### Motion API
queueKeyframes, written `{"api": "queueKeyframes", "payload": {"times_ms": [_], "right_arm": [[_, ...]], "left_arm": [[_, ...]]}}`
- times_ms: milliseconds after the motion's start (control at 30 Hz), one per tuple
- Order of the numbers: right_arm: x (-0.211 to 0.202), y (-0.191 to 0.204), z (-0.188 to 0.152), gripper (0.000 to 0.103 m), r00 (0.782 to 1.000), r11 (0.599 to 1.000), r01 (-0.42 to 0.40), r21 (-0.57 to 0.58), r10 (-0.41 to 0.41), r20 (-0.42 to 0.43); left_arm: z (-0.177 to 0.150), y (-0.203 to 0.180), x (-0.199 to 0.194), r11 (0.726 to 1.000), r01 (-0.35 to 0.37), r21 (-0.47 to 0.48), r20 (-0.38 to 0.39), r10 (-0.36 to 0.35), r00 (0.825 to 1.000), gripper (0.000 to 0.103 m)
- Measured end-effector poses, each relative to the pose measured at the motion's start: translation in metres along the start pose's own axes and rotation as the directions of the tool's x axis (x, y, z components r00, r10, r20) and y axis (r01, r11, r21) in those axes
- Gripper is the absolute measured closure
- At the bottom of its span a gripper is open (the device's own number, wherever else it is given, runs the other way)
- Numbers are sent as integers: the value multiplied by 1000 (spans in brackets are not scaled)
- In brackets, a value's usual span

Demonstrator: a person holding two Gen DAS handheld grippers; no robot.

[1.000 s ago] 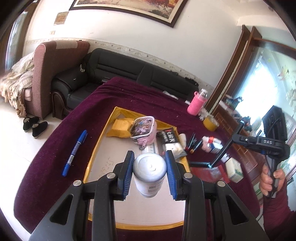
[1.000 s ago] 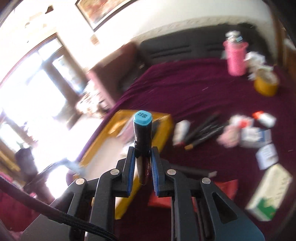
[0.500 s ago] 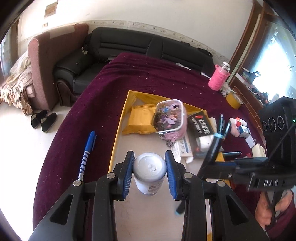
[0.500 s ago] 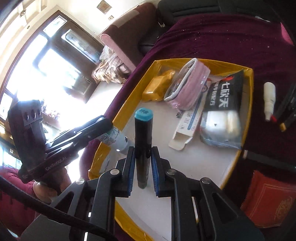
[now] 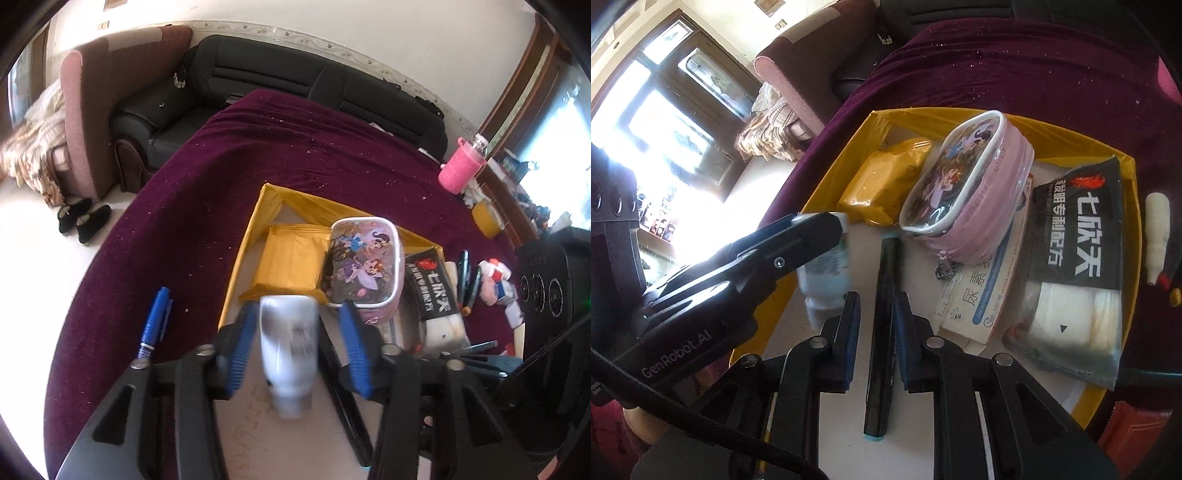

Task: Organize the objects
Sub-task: 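Release the white bottle and the black marker into the tray, then grasp a small white bottle with the left gripper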

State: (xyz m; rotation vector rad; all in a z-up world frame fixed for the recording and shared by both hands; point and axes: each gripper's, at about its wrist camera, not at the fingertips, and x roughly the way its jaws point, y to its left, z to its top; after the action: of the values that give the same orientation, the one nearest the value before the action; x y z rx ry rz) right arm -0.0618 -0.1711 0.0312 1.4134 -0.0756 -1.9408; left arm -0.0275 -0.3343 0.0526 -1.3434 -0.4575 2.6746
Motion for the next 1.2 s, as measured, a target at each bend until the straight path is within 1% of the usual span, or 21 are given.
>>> {"api": "queueKeyframes", "payload": {"times_ms": [67, 167, 233, 300, 333, 400, 433, 500, 533, 567, 600, 633, 667, 767, 833, 967, 1033, 1067, 1100, 1167, 1200], "right_arm": [[-8, 2, 1, 79, 1000, 1000, 8, -8, -8, 24], [-27, 2, -1, 75, 998, 1000, 6, -3, -6, 60], [-49, -4, -6, 73, 996, 1000, 17, -7, -17, 88], [-69, -7, -13, 70, 992, 999, 49, -23, -46, 120], [-86, -13, -18, 68, 985, 996, 87, -36, -81, 154], [-114, -21, -28, 68, 968, 988, 144, -46, -131, 215], [-133, -26, -35, 67, 951, 982, 184, -44, -166, 260], [-168, -37, -48, 57, 895, 961, 277, -18, -251, 370], [-185, -48, -55, 35, 862, 949, 315, 8, -290, 416], [-198, -64, -60, 13, 844, 944, 327, 42, -311, 436], [-206, -80, -63, 13, 846, 943, 322, 83, -326, 422], [-214, -107, -68, 13, 853, 927, 332, 175, -374, 364], [-219, -124, -72, 13, 852, 912, 336, 234, -400, 336], [-238, -170, -96, 13, 853, 893, 285, 349, -402, 332], [-247, -191, -112, 13, 854, 883, 253, 395, -396, 339], [-247, -219, -125, 13, 860, 878, 191, 438, -365, 357], [-244, -227, -133, 13, 864, 881, 159, 445, -343, 370], [-251, -231, -140, 13, 865, 883, 146, 446, -333, 376], [-250, -234, -142, 13, 865, 886, 129, 445, -319, 386], [-252, -238, -146, 13, 863, 895, 100, 434, -295, 409], [-251, -238, -148, 13, 862, 900, 94, 427, -288, 418]], "left_arm": [[0, 2, -4, 1000, 6, -20, 15, -5, 1000, 54], [-2, 5, -19, 998, 17, -54, 43, -14, 999, 54], [-6, 3, -34, 998, 5, -57, 66, -1, 998, 54], [-12, -6, -51, 999, -25, -48, 88, 29, 996, 52], [-16, -10, -58, 999, -28, -40, 98, 32, 995, 51], [-24, -28, -73, 1000, -6, -8, 125, 7, 992, 48], [-28, -40, -79, 1000, 14, 14, 135, -16, 991, 45], [-34, -58, -81, 998, 53, 40, 136, -58, 989, 44], [-36, -73, -78, 995, 80, 66, 122, -87, 989, 44], [-37, -84, -75, 992, 92, 87, 108, -101, 989, 44], [-37, -99, -68, 988, 102, 118, 89, -113, 990, 44], [-37, -110, -63, 985, 102, 140, 77, -113, 991, 44], [-38, -126, -54, 981, 95, 167, 60, -106, 993, 44], [-38, -162, -34, 972, 110, 206, 24, -118, 993, 44], [-39, -186, -19, 967, 112, 230, 13, -119, 993, 44], [-31, -224, 19, 963, 67, 261, 8, -71, 997, 45], [-22, -233, 43, 966, 32, 256, -8, -31, 999, 45], [-19, -235, 51, 967, 20, 256, -17, -17, 1000, 45], [-14, -239, 62, 966, -2, 259, -23, 9, 1000, 46], [-7, -243, 81, 965, -44, 259, -30, 54, 998, 53], [-5, -244, 89, 964, -62, 259, -37, 74, 997, 54]]}}
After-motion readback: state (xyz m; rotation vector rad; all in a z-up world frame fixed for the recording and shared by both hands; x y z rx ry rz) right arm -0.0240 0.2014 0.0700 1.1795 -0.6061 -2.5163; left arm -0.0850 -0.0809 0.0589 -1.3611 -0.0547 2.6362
